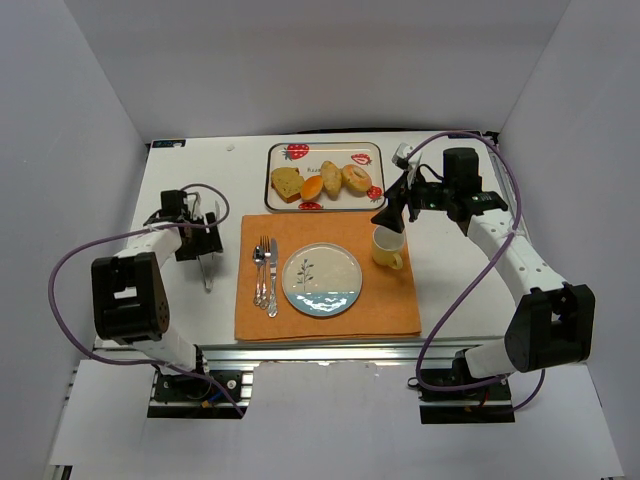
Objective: Place the bread
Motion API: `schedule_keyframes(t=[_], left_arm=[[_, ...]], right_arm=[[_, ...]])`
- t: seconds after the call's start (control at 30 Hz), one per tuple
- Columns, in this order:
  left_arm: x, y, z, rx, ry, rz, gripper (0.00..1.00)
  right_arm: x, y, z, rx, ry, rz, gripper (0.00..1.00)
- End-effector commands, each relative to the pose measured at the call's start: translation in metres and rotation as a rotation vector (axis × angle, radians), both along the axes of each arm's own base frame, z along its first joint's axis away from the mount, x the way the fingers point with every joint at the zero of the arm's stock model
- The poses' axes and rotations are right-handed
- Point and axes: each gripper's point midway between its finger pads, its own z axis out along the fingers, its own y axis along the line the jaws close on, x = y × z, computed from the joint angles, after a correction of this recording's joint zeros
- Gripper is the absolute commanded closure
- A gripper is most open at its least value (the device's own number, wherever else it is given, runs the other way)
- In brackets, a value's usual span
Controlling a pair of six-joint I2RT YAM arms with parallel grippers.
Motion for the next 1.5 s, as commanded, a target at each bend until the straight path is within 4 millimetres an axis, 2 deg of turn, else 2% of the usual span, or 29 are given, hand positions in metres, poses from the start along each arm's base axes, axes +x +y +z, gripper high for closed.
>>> schedule_keyframes(t=[0.0, 0.13, 0.3, 0.4, 0.43, 0.47, 0.6, 0.67, 0.7, 0.73, 0.83, 0.9, 0.93, 1.03, 1.2, 1.3, 1.33, 1.47], left_arm=[[-0.005, 0.002, -0.011, 0.083, 0.034, -0.024, 0.18], [-0.006, 0.008, -0.02, 0.147, 0.054, 0.011, 0.23], [-0.009, 0.007, -0.028, 0.134, 0.046, 0.043, 0.29], [-0.011, 0.005, -0.034, 0.123, 0.052, 0.046, 0.4], [-0.013, 0.004, -0.036, 0.118, 0.056, 0.043, 0.45], [-0.014, 0.002, -0.039, 0.109, 0.061, 0.039, 0.59], [-0.013, -0.007, -0.039, 0.061, 0.021, 0.036, 0.86], [-0.009, -0.013, -0.031, 0.023, -0.005, 0.033, 0.92], [-0.004, -0.014, -0.02, 0.015, -0.038, 0.034, 0.95], [-0.003, -0.02, -0.013, -0.016, -0.048, 0.023, 0.96], [0.014, -0.037, 0.035, -0.118, -0.148, 0.019, 0.93], [0.025, -0.05, 0.068, -0.2, -0.22, 0.026, 0.87], [0.026, -0.061, 0.086, -0.26, -0.259, -0.003, 0.8], [0.029, -0.074, 0.118, -0.346, -0.323, -0.005, 0.71], [0.031, -0.098, 0.147, -0.476, -0.376, -0.01, 0.65], [0.037, -0.107, 0.157, -0.513, -0.403, -0.004, 0.62], [0.036, -0.123, 0.159, -0.527, -0.399, -0.039, 0.62], [0.043, -0.138, 0.165, -0.548, -0.4, -0.045, 0.59]], right_arm=[[0.002, 0.003, 0.016, 0.03, -0.044, 0.012, 0.12], [0.002, 0.004, 0.018, 0.042, -0.027, 0.009, 0.12], [0.0, 0.002, 0.022, 0.045, -0.039, 0.0, 0.12], [-0.001, 0.0, 0.022, 0.047, -0.041, -0.009, 0.12], [-0.001, 0.0, 0.023, 0.049, -0.043, -0.009, 0.12], [-0.001, -0.001, 0.023, 0.05, -0.045, -0.011, 0.12], [0.0, -0.004, 0.027, 0.055, -0.049, -0.022, 0.12], [0.001, -0.006, 0.028, 0.056, -0.053, -0.027, 0.12], [0.002, -0.008, 0.029, 0.055, -0.055, -0.036, 0.12], [0.002, -0.01, 0.03, 0.055, -0.058, -0.039, 0.12], [0.003, -0.014, 0.03, 0.056, -0.061, -0.051, 0.12], [0.004, -0.016, 0.029, 0.056, -0.057, -0.057, 0.12], [0.004, -0.016, 0.028, 0.058, -0.054, -0.058, 0.12], [0.005, -0.016, 0.027, 0.065, -0.045, -0.056, 0.12], [0.006, -0.014, 0.028, 0.076, -0.041, -0.05, 0.12], [0.008, -0.014, 0.028, 0.077, -0.041, -0.049, 0.12], [0.008, -0.014, 0.029, 0.078, -0.044, -0.049, 0.12], [0.008, -0.014, 0.028, 0.08, -0.044, -0.049, 0.12]])
